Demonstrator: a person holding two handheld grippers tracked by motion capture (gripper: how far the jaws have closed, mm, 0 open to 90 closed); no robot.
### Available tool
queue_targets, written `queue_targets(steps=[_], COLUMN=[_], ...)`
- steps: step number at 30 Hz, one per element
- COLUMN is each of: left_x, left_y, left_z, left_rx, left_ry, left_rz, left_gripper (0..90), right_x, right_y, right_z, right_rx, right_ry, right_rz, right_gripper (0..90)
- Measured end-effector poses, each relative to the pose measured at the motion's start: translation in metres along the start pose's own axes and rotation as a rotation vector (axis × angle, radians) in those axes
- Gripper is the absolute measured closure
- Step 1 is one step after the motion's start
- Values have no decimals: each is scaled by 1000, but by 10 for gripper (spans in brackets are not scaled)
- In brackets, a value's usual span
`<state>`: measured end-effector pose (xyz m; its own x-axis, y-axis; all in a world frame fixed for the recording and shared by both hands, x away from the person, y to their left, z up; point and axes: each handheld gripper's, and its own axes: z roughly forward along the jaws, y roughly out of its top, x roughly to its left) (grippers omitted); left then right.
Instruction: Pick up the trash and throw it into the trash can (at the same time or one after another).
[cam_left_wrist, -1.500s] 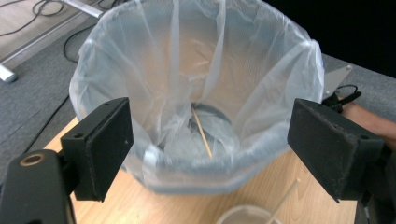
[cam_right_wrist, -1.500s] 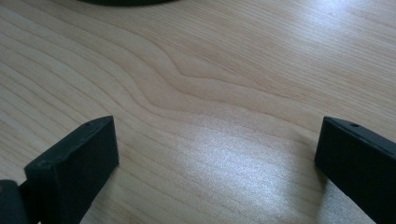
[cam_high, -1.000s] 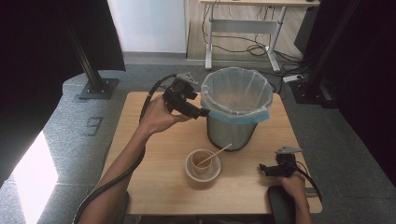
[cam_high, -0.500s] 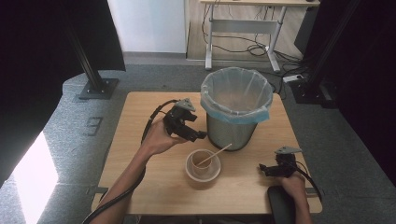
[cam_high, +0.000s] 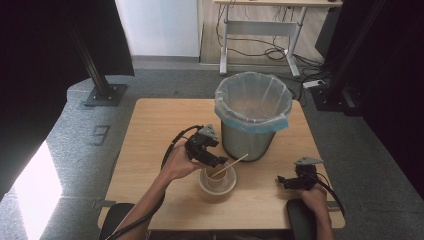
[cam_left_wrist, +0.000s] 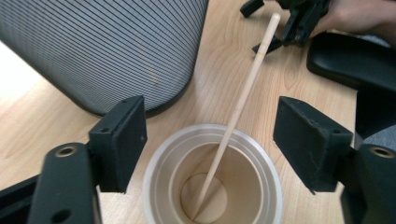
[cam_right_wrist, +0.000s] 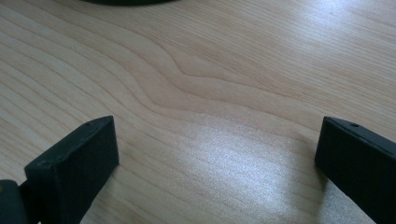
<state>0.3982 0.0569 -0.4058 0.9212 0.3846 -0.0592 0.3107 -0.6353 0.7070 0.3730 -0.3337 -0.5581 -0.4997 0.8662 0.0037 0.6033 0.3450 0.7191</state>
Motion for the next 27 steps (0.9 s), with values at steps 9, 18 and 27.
queue_targets(steps=[9,18,27], left_x=[-8,-14,-13], left_y=[-3,-2,-4], left_z=[30,53,57], left_rx=[13,44,50], left_ry=[-31,-46,-63], left_rz=[24,52,64], left_gripper=[345,480,809], right_x=[0,0,0], right_y=[0,0,0], right_z=[0,0,0], right_rx=[0,0,0], right_ry=[2,3,3], right_rz=[-2,-3,-5], right_gripper=[0,0,0])
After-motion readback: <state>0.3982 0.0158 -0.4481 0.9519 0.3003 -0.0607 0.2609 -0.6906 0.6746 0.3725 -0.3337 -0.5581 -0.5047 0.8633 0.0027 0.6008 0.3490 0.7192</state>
